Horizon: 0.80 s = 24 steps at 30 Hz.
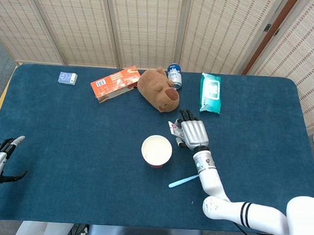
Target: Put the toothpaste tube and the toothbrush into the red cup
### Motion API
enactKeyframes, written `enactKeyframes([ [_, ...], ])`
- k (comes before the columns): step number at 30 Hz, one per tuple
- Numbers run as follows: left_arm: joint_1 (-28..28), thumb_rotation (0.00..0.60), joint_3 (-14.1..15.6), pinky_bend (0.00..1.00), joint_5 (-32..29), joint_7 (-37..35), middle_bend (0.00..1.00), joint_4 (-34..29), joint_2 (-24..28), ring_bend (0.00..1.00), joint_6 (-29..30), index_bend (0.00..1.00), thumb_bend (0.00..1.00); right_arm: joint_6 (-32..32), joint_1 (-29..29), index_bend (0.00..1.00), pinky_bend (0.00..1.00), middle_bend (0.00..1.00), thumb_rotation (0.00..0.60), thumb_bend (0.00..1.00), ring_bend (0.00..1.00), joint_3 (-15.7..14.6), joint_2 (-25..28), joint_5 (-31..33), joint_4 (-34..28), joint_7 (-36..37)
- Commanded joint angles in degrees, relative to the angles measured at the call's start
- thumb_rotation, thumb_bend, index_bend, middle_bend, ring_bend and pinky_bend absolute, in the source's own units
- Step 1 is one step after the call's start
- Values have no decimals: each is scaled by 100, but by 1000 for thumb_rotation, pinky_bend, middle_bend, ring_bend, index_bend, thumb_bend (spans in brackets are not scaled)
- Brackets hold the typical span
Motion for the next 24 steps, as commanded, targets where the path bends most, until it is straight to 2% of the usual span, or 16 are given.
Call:
enactKeyframes([
  [1, -5, 600, 3, 255, -7, 14, 135, 1, -7, 88, -12, 21, 220, 39, -24, 621, 261, 116, 600, 290, 0, -6, 69, -42, -86, 43],
  [11, -26, 600, 21, 255, -16, 97, 135, -5, -42, 87, -60, 21, 220, 178, -64, 625, 261, 119, 600, 290, 0, -3, 277, -122, -370, 125],
  [24, -19, 600, 24, 255, -9, 104, 135, -20, -38, 88, -36, 21, 220, 208, -59, 625, 261, 120, 600, 291, 0, -31, 328, -141, -427, 212],
])
